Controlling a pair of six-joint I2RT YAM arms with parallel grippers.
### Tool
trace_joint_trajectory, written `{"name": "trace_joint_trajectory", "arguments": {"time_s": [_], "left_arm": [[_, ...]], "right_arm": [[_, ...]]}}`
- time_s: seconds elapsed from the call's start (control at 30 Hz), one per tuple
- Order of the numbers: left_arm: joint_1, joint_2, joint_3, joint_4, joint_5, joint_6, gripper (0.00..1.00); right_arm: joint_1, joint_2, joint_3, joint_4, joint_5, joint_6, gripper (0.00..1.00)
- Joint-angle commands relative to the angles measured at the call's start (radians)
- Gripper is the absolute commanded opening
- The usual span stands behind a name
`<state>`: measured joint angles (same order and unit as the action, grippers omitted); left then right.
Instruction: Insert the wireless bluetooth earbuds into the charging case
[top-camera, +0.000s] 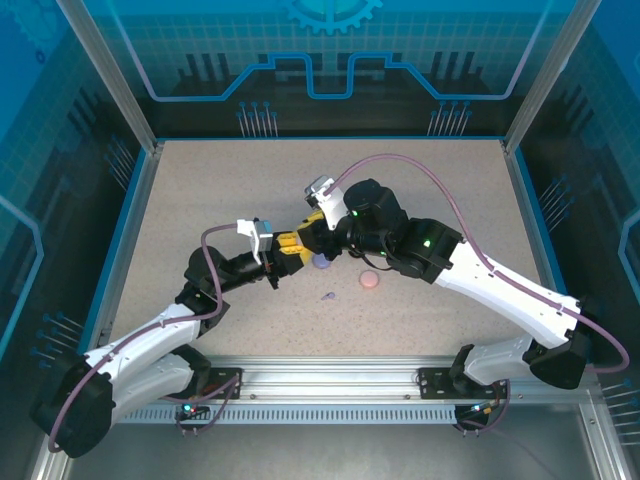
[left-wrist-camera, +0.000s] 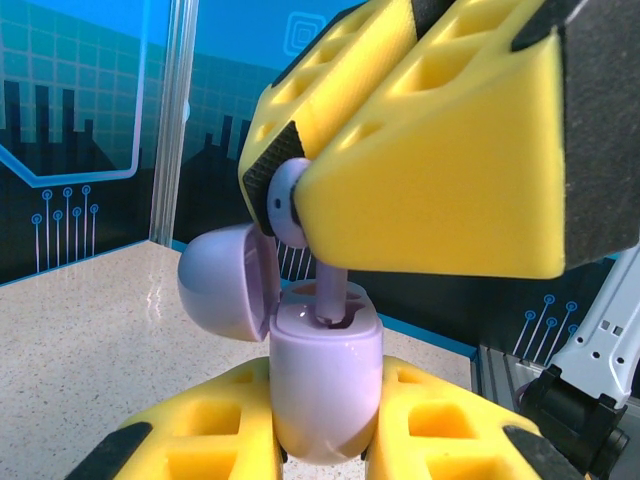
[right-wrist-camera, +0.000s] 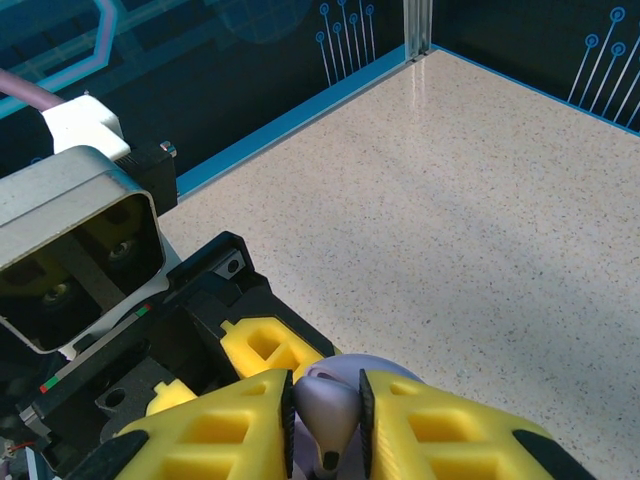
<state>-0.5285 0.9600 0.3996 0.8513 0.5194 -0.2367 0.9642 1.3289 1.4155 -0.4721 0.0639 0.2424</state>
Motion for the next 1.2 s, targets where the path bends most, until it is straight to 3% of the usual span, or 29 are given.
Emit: {"name": "trace_joint_trajectory", "arguments": {"time_s": [0.0, 0.53, 0.8, 1.0, 1.17], "left_arm": [[-0.009, -0.02, 0.0, 0.045, -0.007, 0.003, 0.06], [-0.009, -0.018, 0.001, 0.046, -0.007, 0.006, 0.05], [-0.01, -0.044, -0.013, 0.027, -0.024, 0.025, 0.06], [-0.009, -0.095, -0.023, -0.02, -0.038, 0.057, 0.06], [-0.01, -0.139, -0.02, -0.069, -0.046, 0.08, 0.05]], "right_arm": [[0.014, -0.008, 0.0, -0.021, -0.012, 0.004, 0.27], [0.007, -0.001, 0.065, -0.042, -0.022, 0.005, 0.34], [-0.048, -0.118, 0.031, -0.076, 0.028, 0.034, 0.61], [-0.191, -0.249, -0.123, -0.128, 0.054, 0.128, 0.99], [-0.337, -0.364, -0.308, -0.101, -0.026, 0.205, 1.0]]}}
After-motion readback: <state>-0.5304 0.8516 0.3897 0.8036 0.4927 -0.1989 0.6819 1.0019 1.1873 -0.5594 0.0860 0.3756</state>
